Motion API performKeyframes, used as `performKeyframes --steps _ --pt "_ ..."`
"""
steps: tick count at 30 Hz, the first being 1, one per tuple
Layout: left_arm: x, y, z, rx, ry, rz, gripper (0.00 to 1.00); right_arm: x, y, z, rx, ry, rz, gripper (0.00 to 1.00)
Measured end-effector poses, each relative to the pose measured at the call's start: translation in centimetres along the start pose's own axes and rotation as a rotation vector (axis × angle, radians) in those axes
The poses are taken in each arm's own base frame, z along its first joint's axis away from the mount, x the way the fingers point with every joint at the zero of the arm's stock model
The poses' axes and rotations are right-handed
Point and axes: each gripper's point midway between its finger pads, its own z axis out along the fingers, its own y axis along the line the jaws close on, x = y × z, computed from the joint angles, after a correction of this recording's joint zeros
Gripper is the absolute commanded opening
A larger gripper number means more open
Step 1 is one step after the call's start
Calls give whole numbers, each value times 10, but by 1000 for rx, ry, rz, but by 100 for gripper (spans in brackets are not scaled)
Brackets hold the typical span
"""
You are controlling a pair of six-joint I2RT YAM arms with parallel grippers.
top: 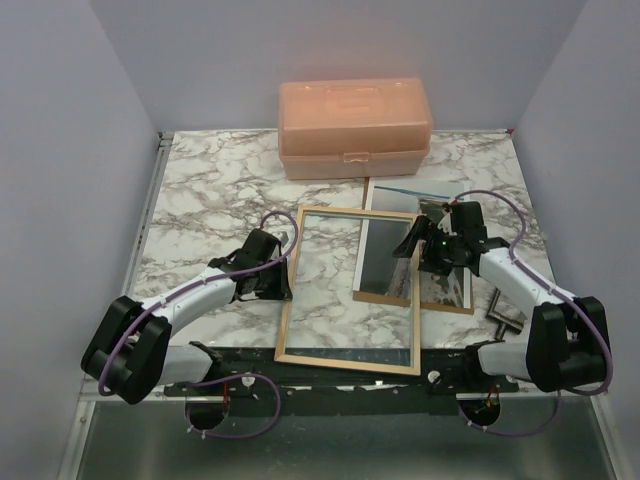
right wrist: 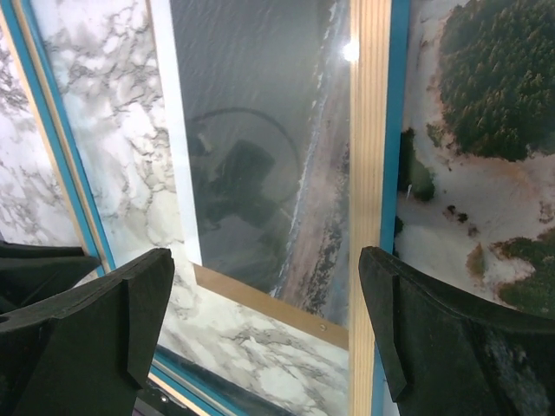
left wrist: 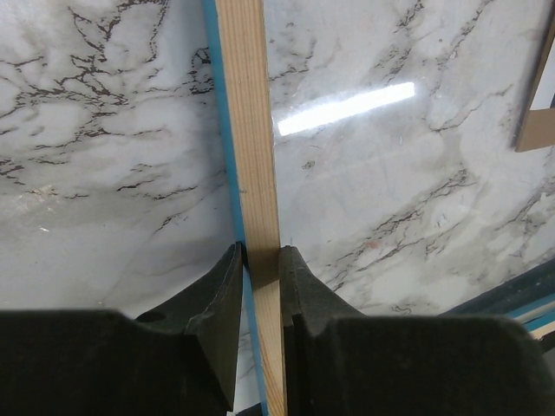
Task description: Put the photo into the frame
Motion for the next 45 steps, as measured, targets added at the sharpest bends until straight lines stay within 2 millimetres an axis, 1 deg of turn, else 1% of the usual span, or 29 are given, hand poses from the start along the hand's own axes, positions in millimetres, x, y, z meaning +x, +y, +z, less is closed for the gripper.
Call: performKeyframes --steps 4,10,19,21,24,26,29,32,35,40,45 --pt "0 0 0 0 0 0 0 4 -6 11 7 28 13 95" --pt "0 0 0 -2 0 0 0 0 3 18 -63 19 7 95" --pt "0 3 0 -16 -1 -2 0 -5 13 19 -148 -2 12 95" --pt "0 4 0 -19 -1 -3 0 -4 15 17 -159 -1 19 95" --pt "-1 3 1 -17 -4 -5 0 6 28 12 -217 46 46 95" --pt "-1 3 1 -16 -4 -5 0 10 38 6 -255 62 49 95" --pt "-1 3 1 -16 -4 -5 0 10 50 -4 -307 63 50 95" --pt "-1 3 1 -17 -4 -6 0 8 56 -11 -328 54 50 95" --pt "-1 3 1 -16 -4 -6 0 8 50 -11 -291 43 56 94" --pt "-1 3 1 -17 -4 -6 0 2 20 -4 -106 14 57 94" --pt "-1 3 1 -16 -4 -6 0 0 3 1 -12 7 39 94"
